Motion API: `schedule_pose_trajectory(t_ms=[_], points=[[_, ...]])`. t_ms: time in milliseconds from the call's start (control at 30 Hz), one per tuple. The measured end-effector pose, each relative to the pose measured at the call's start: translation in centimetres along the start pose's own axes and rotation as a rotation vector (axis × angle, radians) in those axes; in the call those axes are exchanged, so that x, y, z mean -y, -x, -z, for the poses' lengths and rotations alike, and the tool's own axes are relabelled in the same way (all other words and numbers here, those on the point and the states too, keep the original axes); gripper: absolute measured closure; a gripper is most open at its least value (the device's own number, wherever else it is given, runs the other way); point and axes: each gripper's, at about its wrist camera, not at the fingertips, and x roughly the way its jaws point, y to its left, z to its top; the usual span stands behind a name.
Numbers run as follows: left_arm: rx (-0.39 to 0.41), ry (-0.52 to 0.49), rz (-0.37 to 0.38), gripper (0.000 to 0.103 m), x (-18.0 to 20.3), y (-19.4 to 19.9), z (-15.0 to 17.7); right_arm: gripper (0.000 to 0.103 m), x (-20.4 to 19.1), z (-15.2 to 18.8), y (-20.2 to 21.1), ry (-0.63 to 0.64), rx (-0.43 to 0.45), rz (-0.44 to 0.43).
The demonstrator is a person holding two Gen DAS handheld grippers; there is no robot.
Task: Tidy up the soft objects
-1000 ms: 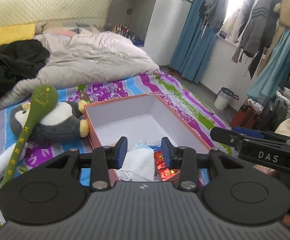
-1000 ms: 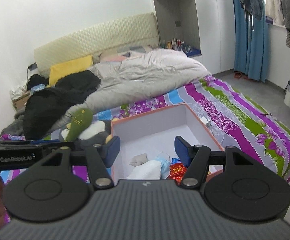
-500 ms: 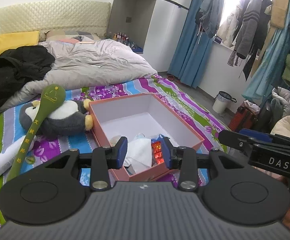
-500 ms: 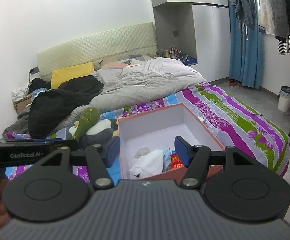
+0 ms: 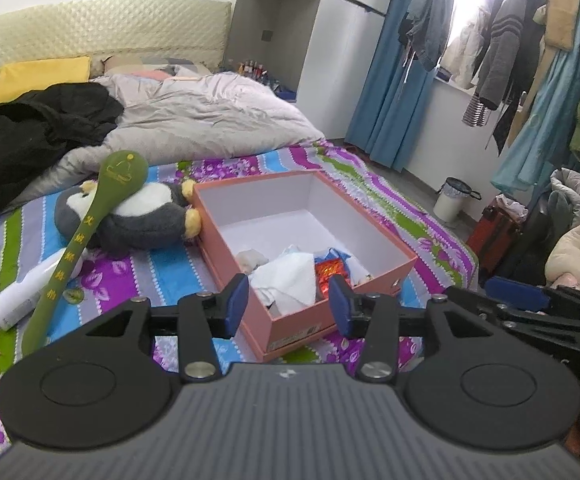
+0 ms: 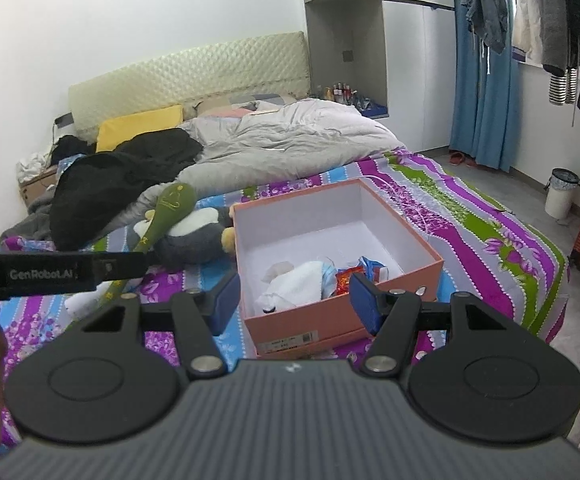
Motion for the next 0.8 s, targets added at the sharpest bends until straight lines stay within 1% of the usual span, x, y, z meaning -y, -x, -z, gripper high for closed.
schedule_pose_trajectory(t_ms=[167, 300, 367, 400, 433, 500, 533, 633, 733, 800], points=[[-0.02, 0.017, -0.013, 0.051, -0.7, -0.2, 1.2, 0.04, -0.3, 0.6, 0.0, 0.002, -0.006, 0.004], [-0.029, 0.029, 0.0, 0.051, -1.2, -0.3, 1.7, 0.04, -0.4, 0.7, 0.1, 0.013, 0.004, 0.015], [-0.033, 0.027, -0.001, 0.045, -1.3, -0.3, 1.7, 0.039, -0.2, 0.5, 0.1, -0.004, 0.007, 0.0], [-0.032, 0.027, 0.0, 0.034, -1.3, -0.2, 1.8, 0.031, -0.2, 0.5, 0.1, -0.006, 0.005, 0.004], [-0.028, 0.026, 0.0, 0.024, -1.3, 0.0, 1.7, 0.016, -0.2, 0.4, 0.0, -0.004, 0.001, 0.01], [-0.015, 0.024, -0.004, 0.014, -1.3, 0.2, 1.7, 0.006, -0.3, 0.5, -0.1, 0.006, -0.005, 0.011], [-0.006, 0.02, -0.007, 0.011, -1.3, 0.4, 1.7, 0.0, -0.4, 0.5, -0.2, 0.006, -0.009, 0.011], [0.0, 0.014, 0.003, 0.007, -1.4, 0.7, 1.7, 0.0, -0.4, 0.6, -0.2, -0.008, -0.016, 0.006], [-0.011, 0.022, 0.0, 0.003, -1.5, 0.8, 1.7, 0.0, -0.5, 0.7, -0.2, -0.01, -0.009, 0.006], [-0.017, 0.023, -0.007, 0.002, -1.7, 0.8, 1.7, 0.0, -0.6, 0.8, -0.3, -0.008, -0.01, 0.006]])
